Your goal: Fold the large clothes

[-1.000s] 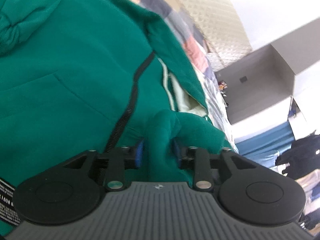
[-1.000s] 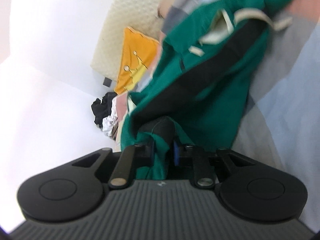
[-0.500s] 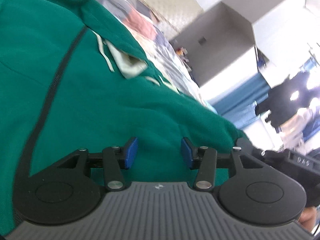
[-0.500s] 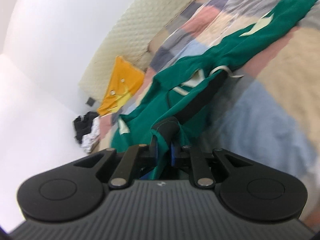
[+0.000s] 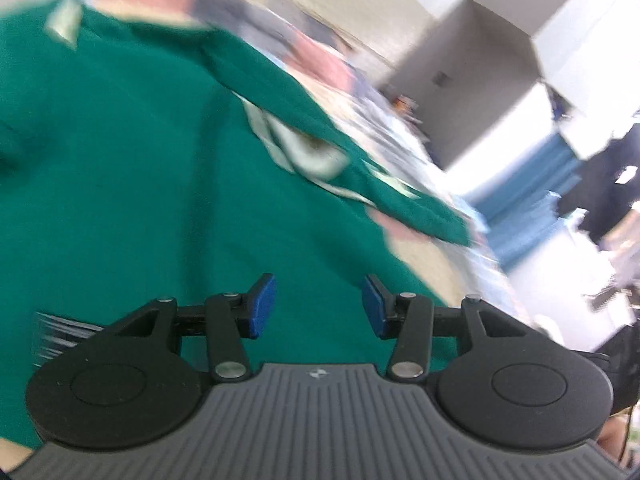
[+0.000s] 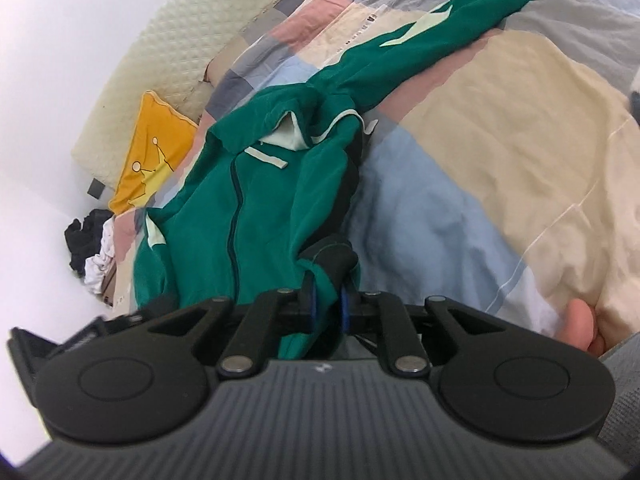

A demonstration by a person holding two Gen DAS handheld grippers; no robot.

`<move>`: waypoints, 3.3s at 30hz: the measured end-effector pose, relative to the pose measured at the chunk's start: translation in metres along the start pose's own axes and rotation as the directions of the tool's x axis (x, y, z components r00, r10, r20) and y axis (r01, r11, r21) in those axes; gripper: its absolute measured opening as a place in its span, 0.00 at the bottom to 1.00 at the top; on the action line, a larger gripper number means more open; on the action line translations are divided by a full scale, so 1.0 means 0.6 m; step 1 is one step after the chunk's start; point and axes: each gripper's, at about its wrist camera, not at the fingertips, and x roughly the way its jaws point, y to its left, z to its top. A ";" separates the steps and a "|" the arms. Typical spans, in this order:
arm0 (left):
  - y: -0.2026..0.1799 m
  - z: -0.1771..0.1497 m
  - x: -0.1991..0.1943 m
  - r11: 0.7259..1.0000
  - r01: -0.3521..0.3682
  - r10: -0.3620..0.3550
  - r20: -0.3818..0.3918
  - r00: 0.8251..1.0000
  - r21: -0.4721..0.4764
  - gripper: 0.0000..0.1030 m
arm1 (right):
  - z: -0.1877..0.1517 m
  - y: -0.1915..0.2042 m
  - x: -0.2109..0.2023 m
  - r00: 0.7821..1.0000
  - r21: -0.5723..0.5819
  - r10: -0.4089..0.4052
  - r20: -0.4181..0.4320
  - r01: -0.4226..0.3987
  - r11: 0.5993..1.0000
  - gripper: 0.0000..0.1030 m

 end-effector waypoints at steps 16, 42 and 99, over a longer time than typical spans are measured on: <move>0.420 0.042 -0.201 0.915 -0.272 0.252 -0.106 0.962 -0.299 0.71 | 0.005 0.021 0.010 0.997 -0.054 -0.062 -0.050 0.060 0.997 0.14; 0.174 -0.011 -0.274 0.967 -0.198 0.175 -0.149 0.973 -0.160 0.08 | 0.079 0.040 -0.133 0.990 -0.313 -0.140 0.019 0.139 0.939 0.14; 0.145 0.040 0.117 0.610 -0.607 0.739 -0.088 0.668 0.510 0.45 | 0.010 0.114 0.210 0.998 -0.404 -0.058 0.019 0.060 0.913 0.57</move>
